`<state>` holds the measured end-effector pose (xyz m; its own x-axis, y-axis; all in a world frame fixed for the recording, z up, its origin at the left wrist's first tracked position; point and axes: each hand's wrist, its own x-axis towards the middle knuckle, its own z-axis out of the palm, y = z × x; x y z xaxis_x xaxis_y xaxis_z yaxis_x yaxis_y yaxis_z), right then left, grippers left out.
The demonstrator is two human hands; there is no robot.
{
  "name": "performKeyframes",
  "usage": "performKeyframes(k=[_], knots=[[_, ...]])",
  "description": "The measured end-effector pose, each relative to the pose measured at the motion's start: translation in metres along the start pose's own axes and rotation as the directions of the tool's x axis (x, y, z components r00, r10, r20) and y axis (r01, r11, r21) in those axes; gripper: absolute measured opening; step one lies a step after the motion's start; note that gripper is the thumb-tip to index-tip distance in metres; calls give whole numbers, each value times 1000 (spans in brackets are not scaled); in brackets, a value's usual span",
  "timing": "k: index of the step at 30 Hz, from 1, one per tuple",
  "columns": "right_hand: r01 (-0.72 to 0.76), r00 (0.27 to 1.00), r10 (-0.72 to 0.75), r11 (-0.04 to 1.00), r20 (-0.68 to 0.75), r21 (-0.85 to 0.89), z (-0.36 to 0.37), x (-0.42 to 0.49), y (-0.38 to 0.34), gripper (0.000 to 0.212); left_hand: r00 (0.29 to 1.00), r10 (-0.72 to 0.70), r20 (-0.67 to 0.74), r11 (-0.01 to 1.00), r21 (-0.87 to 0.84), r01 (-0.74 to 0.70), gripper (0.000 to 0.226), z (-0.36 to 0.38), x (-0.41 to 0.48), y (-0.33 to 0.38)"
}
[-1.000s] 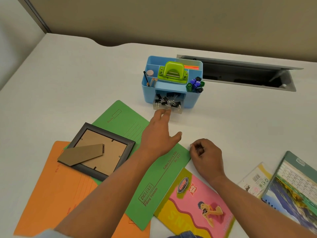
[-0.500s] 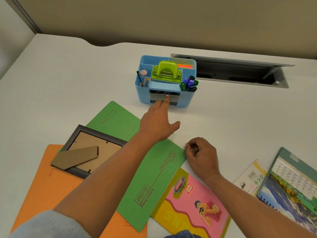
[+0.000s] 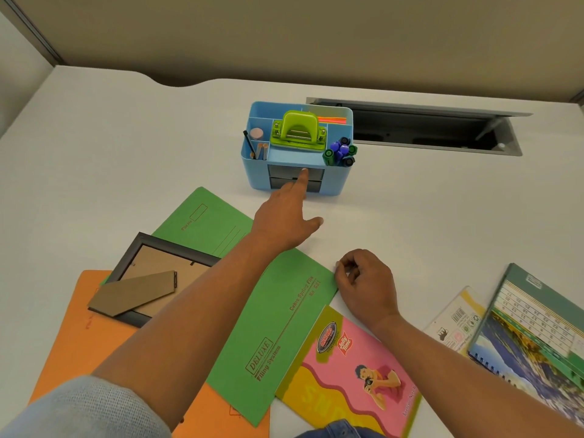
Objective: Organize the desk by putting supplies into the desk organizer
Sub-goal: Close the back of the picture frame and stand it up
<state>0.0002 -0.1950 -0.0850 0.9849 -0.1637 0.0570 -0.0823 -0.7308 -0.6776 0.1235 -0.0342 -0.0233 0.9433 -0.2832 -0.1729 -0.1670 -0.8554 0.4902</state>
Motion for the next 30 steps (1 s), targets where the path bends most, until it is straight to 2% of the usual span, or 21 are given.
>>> performKeyframes(k=[3, 8, 19, 26, 30], knots=[[-5, 1000, 5, 1000, 4, -18, 0, 0, -1, 10, 999, 35, -38, 998, -51, -36, 90, -1, -12, -1], [5, 1000, -4, 999, 19, -49, -1, -2, -2, 12, 992, 103, -72, 990, -87, -109, 59, 1, -65, -12], [-33, 998, 39, 995, 55, -96, -2, -9, -10, 7, 988, 103, -112, 991, 96, -93, 47, 54, -193, -60], [-132, 978, 127, 991, 167, 19, -3, -10, -37, 29, 952, -13, -306, 1000, -31, 3, 42, 32, -224, -94], [-34, 989, 29, 999, 148, 31, 12, -16, -73, 30, 913, -123, -388, 992, -63, 106, 44, -2, -232, -126]])
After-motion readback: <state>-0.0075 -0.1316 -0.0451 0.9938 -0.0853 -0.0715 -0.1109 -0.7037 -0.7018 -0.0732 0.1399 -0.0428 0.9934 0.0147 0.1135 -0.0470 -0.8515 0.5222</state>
